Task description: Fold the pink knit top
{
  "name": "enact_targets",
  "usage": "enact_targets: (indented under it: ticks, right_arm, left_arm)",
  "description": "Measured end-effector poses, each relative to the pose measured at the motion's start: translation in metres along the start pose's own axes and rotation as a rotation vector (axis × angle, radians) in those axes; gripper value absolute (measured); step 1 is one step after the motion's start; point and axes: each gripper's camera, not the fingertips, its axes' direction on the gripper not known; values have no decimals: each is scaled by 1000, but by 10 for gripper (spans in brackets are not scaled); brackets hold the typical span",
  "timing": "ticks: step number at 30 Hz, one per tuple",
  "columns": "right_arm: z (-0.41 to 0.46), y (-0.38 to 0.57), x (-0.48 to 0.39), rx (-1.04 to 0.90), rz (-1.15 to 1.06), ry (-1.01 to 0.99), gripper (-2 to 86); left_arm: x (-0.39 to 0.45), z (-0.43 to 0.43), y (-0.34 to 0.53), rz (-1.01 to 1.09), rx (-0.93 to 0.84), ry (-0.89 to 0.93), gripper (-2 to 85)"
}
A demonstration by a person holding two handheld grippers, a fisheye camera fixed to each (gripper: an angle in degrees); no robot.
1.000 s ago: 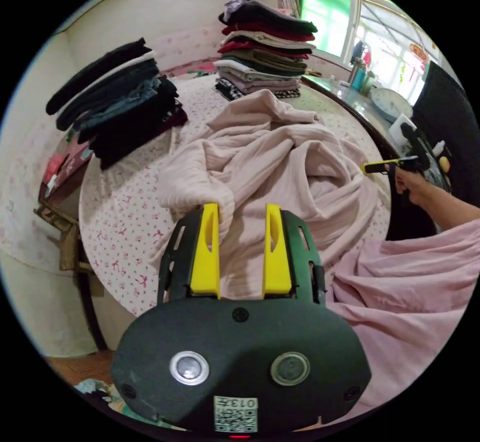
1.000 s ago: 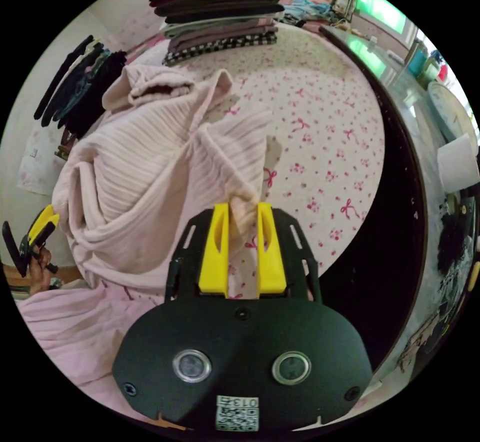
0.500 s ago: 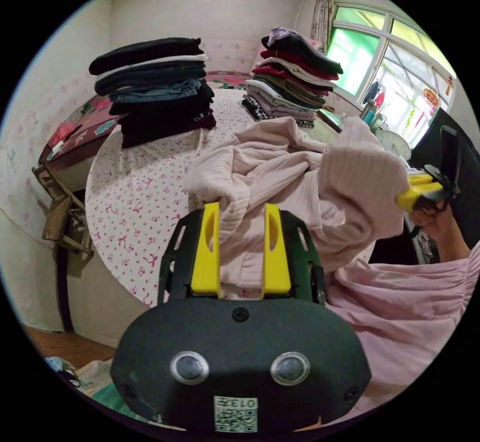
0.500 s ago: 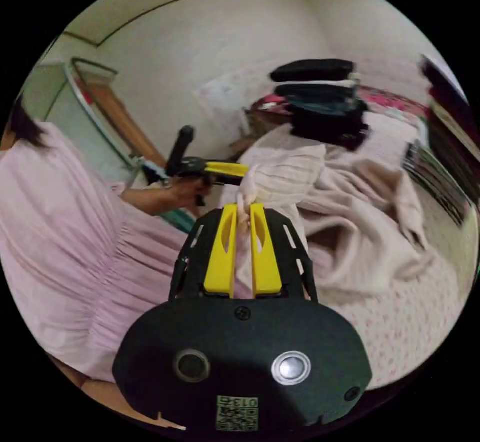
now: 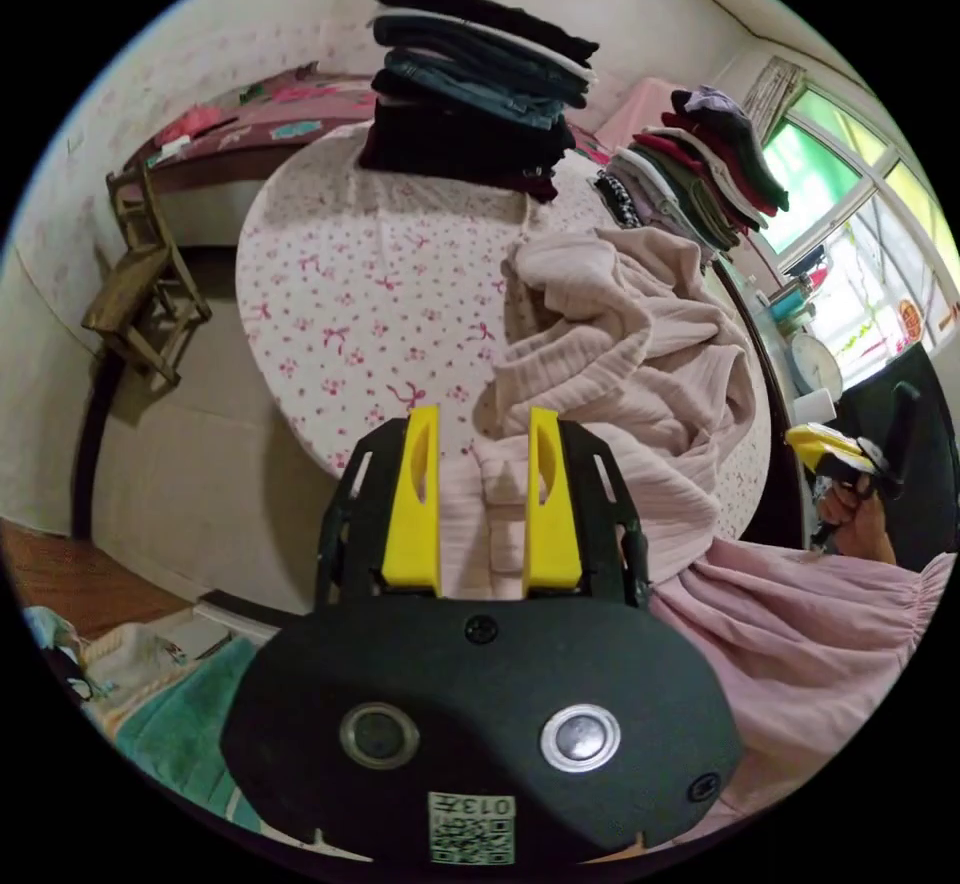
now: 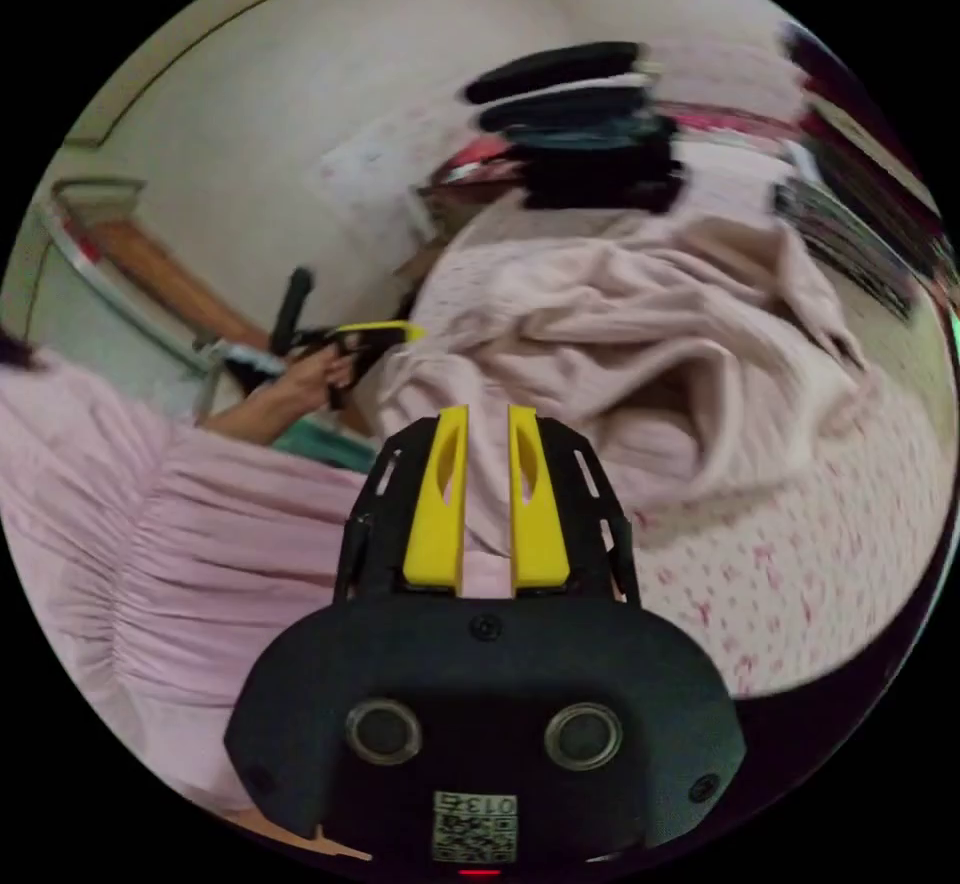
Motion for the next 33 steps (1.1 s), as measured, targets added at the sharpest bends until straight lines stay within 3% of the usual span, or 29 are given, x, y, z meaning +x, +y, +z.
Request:
enact_targets:
  ticks: [2,5,11,14,18,24,27,29,33]
  right_arm:
    - [-22,36,40,51,274,199,100]
    - [-25,71,73,28,495,258,116]
    - [21,69,92,-9,544,113,107]
    - [35,60,97,-14,570,108,48]
    - [2,51,82,15,476,194,29]
    - [-77,78,20,-109,69,964,24]
    - [-49,102,30,-253,29,991,27]
    - [-22,113,40,-383,68,945,29]
    - [-16,127,16,-335,112,960,36]
  left_arm:
    - [-4,12,-1,-11,-30,39,158]
    - [1,32,-6,16,-83,81,172]
    - [-10,63,-33,-74,-128,223,129]
    - [-12,77,-44,-93,-182,324,47]
    - [-4,36,-58,-49,-75,339,29]
    - [-10,-33,-63,-35,57,281,33]
    - [-15,1,-54,-123,-19,338,51]
    - [-3,8,-45,-115,-47,252,68]
    - [50,-13,-19,102,-27,157,103]
